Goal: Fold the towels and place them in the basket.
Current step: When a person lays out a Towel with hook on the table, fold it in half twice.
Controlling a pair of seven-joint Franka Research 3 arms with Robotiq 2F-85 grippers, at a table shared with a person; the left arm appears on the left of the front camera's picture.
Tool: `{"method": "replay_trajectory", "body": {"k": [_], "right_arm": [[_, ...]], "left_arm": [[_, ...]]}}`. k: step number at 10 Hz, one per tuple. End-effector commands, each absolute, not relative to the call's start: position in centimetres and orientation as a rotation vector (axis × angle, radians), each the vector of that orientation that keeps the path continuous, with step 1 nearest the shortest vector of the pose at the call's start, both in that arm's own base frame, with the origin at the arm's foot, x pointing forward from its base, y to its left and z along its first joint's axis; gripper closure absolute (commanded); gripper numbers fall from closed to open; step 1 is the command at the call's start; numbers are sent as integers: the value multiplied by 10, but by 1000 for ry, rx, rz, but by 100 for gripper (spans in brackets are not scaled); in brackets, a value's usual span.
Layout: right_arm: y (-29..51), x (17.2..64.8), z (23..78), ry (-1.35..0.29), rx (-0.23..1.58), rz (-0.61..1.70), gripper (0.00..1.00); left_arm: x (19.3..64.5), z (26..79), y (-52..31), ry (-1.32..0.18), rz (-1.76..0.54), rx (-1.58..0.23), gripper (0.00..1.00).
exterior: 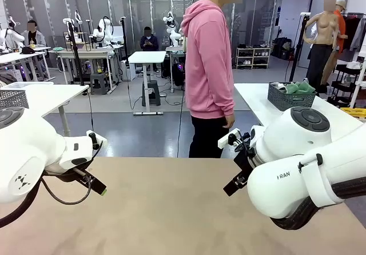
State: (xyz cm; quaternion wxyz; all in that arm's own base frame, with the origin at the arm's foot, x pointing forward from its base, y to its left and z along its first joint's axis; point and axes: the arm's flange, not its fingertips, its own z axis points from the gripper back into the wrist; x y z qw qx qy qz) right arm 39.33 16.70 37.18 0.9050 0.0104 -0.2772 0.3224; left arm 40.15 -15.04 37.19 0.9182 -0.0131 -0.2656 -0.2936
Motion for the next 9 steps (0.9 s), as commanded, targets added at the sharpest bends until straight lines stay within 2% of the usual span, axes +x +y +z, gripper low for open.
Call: {"method": "replay_trajectory", "body": {"k": [1, 3, 4, 5, 7, 9], "right_arm": [[167, 393, 372, -573, 23, 664, 0], [167, 393, 372, -573, 22, 666, 0], [161, 395, 396, -533, 104, 660, 0], [146, 399, 439, -493, 110, 661, 0], [122, 394, 534, -577, 85, 613, 0], [91, 366, 618, -607, 58, 605, 0]], "left_arm": [[402, 372, -150, -546, -603, -27, 0], [401, 372, -150, -546, -604, -27, 0], [404, 395, -146, -550, -595, -111, 0], [403, 438, -137, -526, -599, -156, 0], [390, 529, -118, -509, -604, -230, 0], [356, 627, -93, -534, -607, -203, 0]]}}
